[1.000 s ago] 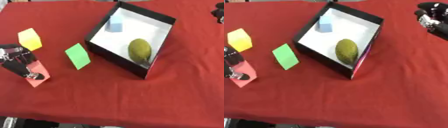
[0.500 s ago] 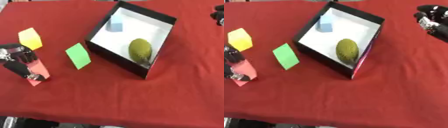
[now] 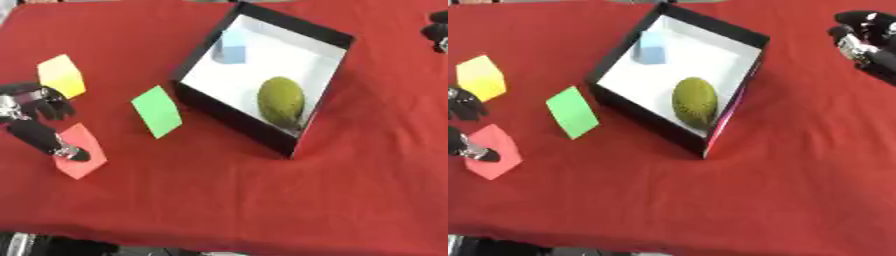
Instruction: Pick up objects on the table and place them in the box.
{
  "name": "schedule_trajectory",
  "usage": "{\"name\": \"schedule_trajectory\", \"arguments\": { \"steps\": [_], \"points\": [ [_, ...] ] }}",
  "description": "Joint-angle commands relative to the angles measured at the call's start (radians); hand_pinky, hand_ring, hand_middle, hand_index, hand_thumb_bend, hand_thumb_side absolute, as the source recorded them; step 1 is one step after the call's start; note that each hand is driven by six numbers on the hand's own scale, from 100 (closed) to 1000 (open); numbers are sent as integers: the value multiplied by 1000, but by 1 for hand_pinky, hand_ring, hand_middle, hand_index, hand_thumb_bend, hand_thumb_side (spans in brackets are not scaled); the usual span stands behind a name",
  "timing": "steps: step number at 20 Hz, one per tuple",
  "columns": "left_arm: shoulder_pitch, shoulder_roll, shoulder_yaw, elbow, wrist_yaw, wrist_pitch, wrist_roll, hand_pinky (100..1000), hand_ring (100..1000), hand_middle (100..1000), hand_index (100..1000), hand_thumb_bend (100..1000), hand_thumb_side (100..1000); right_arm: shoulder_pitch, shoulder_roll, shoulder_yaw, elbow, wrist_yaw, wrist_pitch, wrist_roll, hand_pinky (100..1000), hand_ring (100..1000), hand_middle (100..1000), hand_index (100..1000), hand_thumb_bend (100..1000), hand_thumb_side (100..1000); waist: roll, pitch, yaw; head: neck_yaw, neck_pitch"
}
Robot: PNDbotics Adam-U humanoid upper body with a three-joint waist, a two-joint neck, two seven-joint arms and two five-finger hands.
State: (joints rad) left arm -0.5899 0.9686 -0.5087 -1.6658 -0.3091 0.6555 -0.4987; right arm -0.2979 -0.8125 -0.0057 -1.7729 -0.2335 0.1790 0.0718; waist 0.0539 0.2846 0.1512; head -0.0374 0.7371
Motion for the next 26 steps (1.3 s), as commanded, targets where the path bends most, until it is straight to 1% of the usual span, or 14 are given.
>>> {"name": "schedule_trajectory", "arguments": {
  "steps": [1, 7, 11, 12, 13, 14, 15, 16, 19, 20, 21, 22, 24, 26],
  "points": [
    [-9, 28, 6, 4, 6, 9, -19, 832, 760, 653, 768, 771, 280, -8, -19, -16, -1, 3, -3, 4, 895, 896, 765, 869, 100, 560, -1, -13, 0, 4, -1],
    [-23, 3, -17, 55, -5, -2, -54, 828, 754, 643, 762, 756, 281, -6, -14, -18, 6, 4, -7, 8, 894, 896, 765, 869, 100, 565, -2, -11, -3, 5, 3],
    [-29, -6, -19, 68, -19, -7, -56, 800, 726, 612, 714, 650, 246, -6, -13, -19, 8, 3, -8, 10, 895, 896, 765, 869, 100, 566, -1, -11, -2, 4, 3],
    [-29, -6, -18, 68, -19, -7, -56, 777, 697, 586, 667, 596, 221, -6, -13, -19, 9, 3, -8, 9, 895, 896, 765, 869, 100, 567, -1, -11, -2, 4, 3],
    [-28, -6, -15, 64, -17, -8, -55, 771, 686, 576, 653, 573, 201, -5, -12, -20, 10, 3, -8, 9, 895, 896, 765, 869, 100, 566, 0, -11, -1, 4, 3],
    [-26, -3, -11, 55, -13, -9, -53, 749, 651, 541, 614, 520, 164, -4, -12, -21, 11, 2, -9, 8, 895, 896, 765, 869, 100, 567, 0, -11, -1, 4, 3],
    [-23, 0, -6, 44, -6, -10, -53, 740, 637, 527, 596, 495, 141, -4, -13, -22, 11, 2, -9, 8, 895, 896, 765, 869, 100, 567, 0, -11, 0, 3, 4],
    [-20, 5, -1, 32, 1, -10, -54, 717, 606, 495, 560, 432, 100, -3, -13, -22, 12, 1, -10, 7, 895, 896, 765, 869, 100, 568, 0, -12, 0, 3, 5],
    [-9, 32, 33, -27, 20, -12, -46, 697, 581, 464, 516, 387, 100, -1, -15, -24, 12, 0, -11, 5, 895, 896, 765, 869, 100, 568, 1, -11, 1, 2, 6],
    [-8, 43, 52, -56, 20, -16, -38, 690, 575, 459, 513, 377, 100, 0, -15, -25, 12, 0, -11, 4, 895, 896, 765, 870, 100, 567, 1, -11, 1, 0, 7],
    [-16, 56, 85, -99, 17, -25, -21, 685, 572, 456, 511, 373, 100, 1, -17, -28, 11, -1, -12, 2, 895, 896, 765, 870, 100, 566, 1, -12, 3, -4, 9],
    [-30, 65, 117, -141, 14, -31, -4, 687, 572, 455, 505, 368, 100, 2, -19, -30, 11, -4, -12, 0, 895, 896, 765, 870, 100, 561, 2, -13, 5, -8, 11],
    [-98, 58, 168, -213, 1, -45, 21, 685, 564, 451, 500, 361, 100, -1, -24, -36, 8, -14, -13, -5, 896, 897, 765, 870, 100, 555, 3, -16, 10, -19, 15],
    [-233, -15, 175, -235, -13, -63, 15, 683, 558, 450, 502, 338, 100, -17, -31, -38, 4, -35, -11, -9, 896, 897, 766, 871, 100, 543, 2, -21, 12, -23, 17]
  ]
}}
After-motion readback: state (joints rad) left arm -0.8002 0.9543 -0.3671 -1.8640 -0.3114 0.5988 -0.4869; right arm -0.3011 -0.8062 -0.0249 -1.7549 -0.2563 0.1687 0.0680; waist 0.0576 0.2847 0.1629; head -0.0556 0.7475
